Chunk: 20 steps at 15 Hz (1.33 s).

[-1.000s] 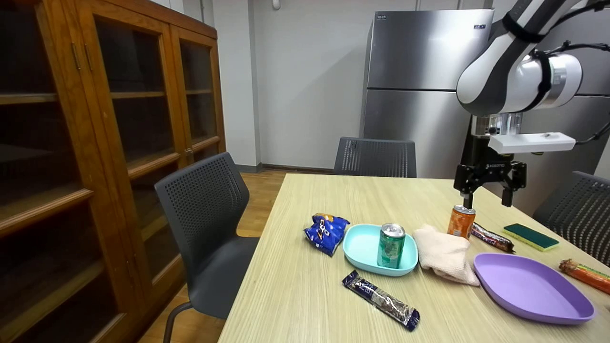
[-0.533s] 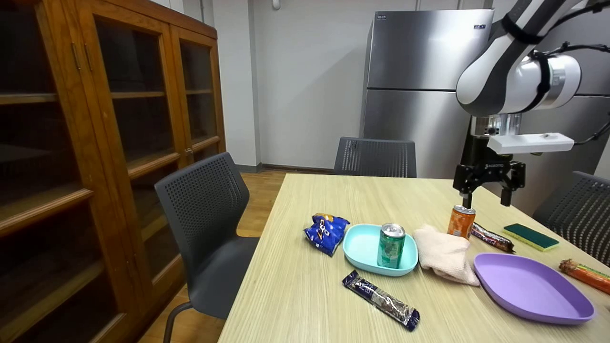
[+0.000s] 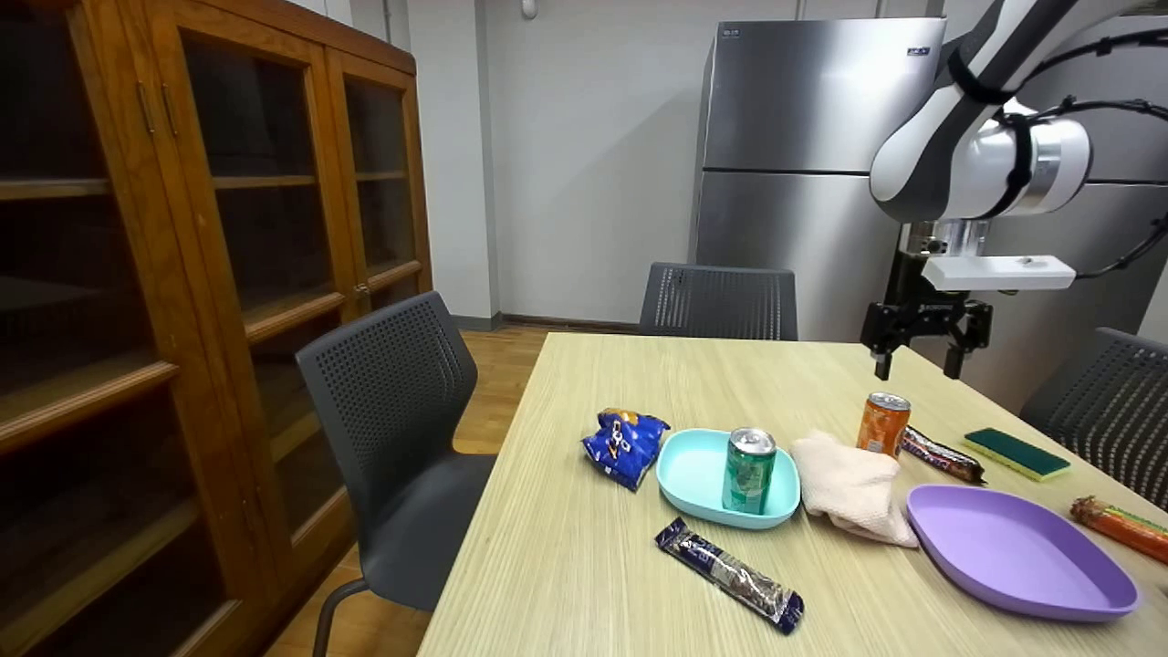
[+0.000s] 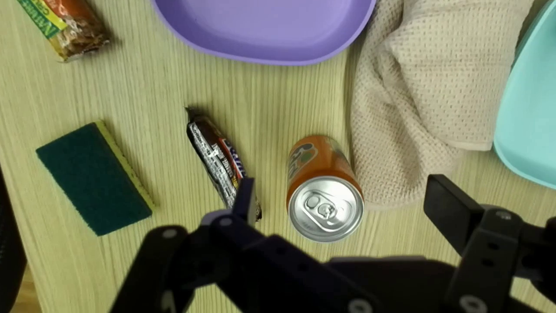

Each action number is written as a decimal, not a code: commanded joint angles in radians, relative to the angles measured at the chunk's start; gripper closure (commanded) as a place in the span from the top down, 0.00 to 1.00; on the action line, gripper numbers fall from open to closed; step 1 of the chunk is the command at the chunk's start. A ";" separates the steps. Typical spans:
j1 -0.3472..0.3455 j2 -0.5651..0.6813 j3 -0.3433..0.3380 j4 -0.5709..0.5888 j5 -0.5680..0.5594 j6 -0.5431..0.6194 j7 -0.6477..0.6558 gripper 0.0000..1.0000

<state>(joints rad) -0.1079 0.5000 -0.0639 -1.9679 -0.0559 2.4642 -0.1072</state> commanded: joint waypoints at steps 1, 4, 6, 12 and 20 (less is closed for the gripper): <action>-0.034 0.100 0.025 0.120 0.041 0.004 -0.053 1.00; -0.035 0.152 0.026 0.171 0.038 -0.001 -0.073 1.00; -0.033 0.184 0.023 0.199 0.031 -0.005 -0.073 1.00; -0.033 0.240 0.024 0.254 0.024 -0.006 -0.085 1.00; -0.034 0.269 0.026 0.268 0.019 -0.013 -0.105 1.00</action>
<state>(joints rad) -0.1207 0.7534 -0.0577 -1.7275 -0.0310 2.4698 -0.1825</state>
